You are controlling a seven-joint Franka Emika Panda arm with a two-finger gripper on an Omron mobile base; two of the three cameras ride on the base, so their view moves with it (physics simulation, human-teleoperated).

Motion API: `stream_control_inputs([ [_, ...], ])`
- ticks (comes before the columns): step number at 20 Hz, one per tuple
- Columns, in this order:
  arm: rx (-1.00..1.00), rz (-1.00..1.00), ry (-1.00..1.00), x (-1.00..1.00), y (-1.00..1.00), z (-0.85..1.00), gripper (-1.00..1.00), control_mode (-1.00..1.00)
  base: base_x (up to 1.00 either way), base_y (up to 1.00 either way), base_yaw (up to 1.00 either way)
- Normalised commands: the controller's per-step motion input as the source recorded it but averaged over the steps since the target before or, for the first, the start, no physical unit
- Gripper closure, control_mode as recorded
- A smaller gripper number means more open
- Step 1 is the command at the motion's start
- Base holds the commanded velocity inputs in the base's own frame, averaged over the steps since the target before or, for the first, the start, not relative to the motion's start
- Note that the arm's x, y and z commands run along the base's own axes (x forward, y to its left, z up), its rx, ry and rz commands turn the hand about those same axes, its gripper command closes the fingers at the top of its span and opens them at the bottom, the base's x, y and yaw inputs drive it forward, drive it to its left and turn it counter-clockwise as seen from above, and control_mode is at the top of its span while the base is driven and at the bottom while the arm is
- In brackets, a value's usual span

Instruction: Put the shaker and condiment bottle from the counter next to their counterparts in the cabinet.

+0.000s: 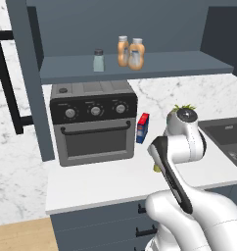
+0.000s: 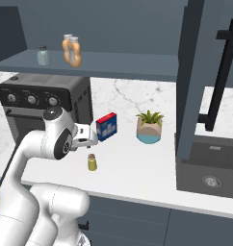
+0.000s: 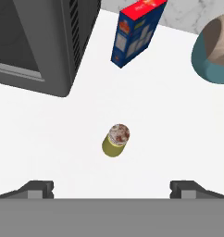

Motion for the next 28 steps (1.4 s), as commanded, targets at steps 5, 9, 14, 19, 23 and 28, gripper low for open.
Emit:
stream_control_inputs([
  [5, 0.00, -0.02, 0.00, 0.26, 0.00, -0.18, -1.00, -1.00, 0.00, 0.00, 0.00],
  [9, 0.00, -0.03, 0.00, 0.24, -0.01, -0.21, -1.00, -1.00, 0.00, 0.00, 0.00],
  [14, 0.00, -0.03, 0.00, 0.18, -0.03, -0.21, -1.00, -1.00, 0.00, 0.00, 0.00],
  [19, 0.00, -0.03, 0.00, 0.13, -0.04, -0.21, -1.00, -1.00, 0.00, 0.00, 0.00],
  [23, 0.00, -0.03, 0.00, 0.10, -0.05, -0.18, -1.00, -1.00, 0.00, 0.00, 0.00],
  [28, 0.00, -0.03, 0.00, 0.01, -0.01, -0.15, -1.00, -1.00, 0.00, 0.00, 0.00],
])
